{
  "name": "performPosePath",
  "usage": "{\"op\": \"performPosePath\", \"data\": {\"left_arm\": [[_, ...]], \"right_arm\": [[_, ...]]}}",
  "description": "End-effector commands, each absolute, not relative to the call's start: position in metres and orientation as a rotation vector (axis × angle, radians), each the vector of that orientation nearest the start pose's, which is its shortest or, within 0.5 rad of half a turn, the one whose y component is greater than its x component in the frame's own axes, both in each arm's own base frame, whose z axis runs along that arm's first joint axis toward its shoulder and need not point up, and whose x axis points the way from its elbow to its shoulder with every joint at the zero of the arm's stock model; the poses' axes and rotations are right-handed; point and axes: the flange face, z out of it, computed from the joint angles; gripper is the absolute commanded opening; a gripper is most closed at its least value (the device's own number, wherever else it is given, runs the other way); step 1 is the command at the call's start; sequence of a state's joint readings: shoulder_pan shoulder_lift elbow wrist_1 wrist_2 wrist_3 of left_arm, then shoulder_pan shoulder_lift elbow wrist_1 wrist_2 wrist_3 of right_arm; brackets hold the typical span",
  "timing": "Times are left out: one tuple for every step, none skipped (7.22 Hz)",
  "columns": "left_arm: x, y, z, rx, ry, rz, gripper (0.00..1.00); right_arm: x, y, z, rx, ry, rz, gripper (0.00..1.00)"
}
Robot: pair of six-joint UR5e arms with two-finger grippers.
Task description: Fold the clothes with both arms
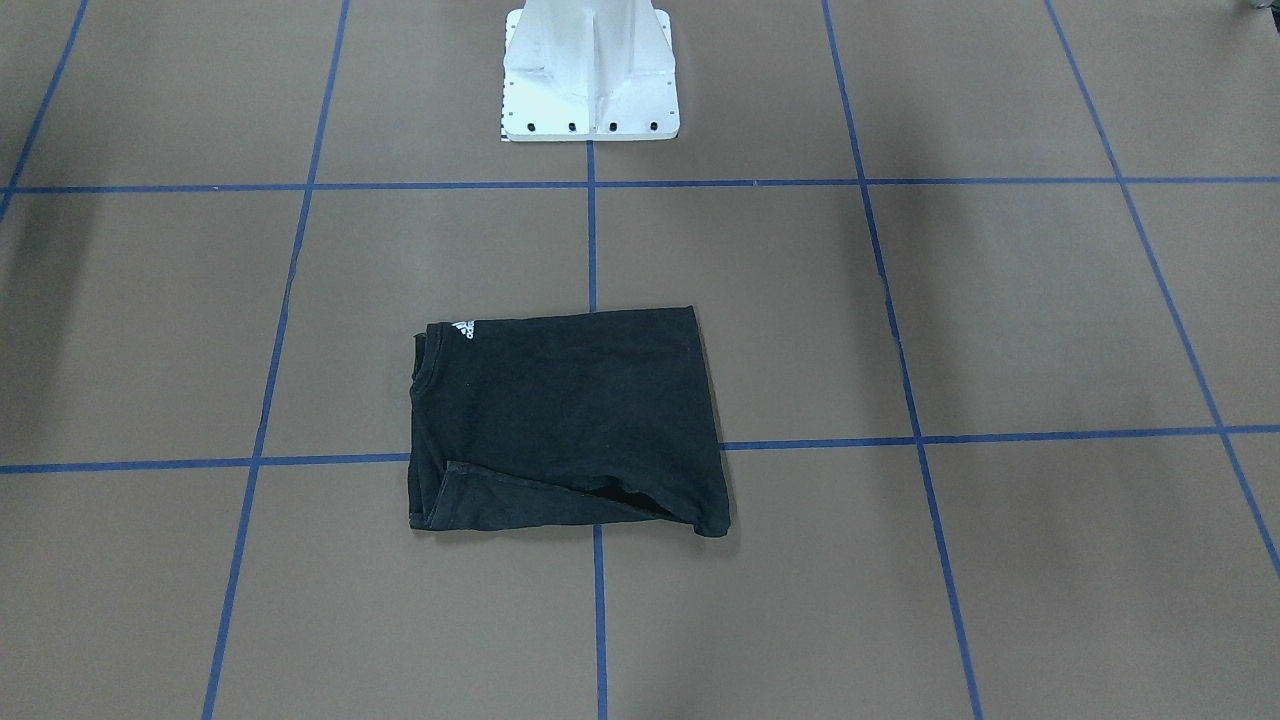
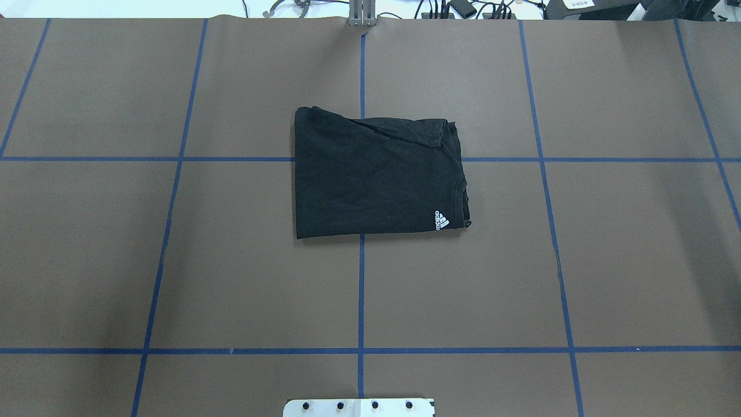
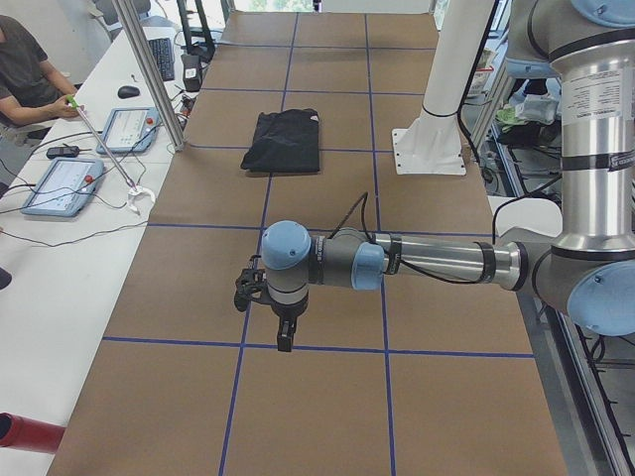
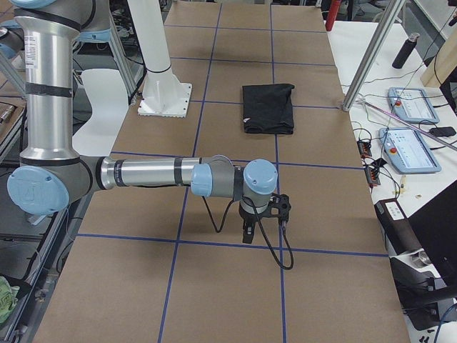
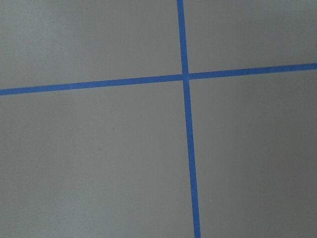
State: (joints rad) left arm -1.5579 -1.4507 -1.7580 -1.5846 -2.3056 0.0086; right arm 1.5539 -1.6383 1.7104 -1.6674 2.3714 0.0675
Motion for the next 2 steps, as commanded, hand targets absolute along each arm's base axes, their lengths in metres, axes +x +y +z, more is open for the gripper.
{"op": "performPosePath", "data": {"left_arm": [[-0.0604,-0.4468,0.6236,0.075,0.735,0.05,1.0],[-0.0604,-0.4468,0.6243,0.074,0.735,0.051,1.0]], "right_arm": [[0.054,-0.4615,0.63,-0.057,-0.799,0.058,1.0],[0.054,-0.4615,0.63,-0.058,-0.799,0.059,1.0]]}}
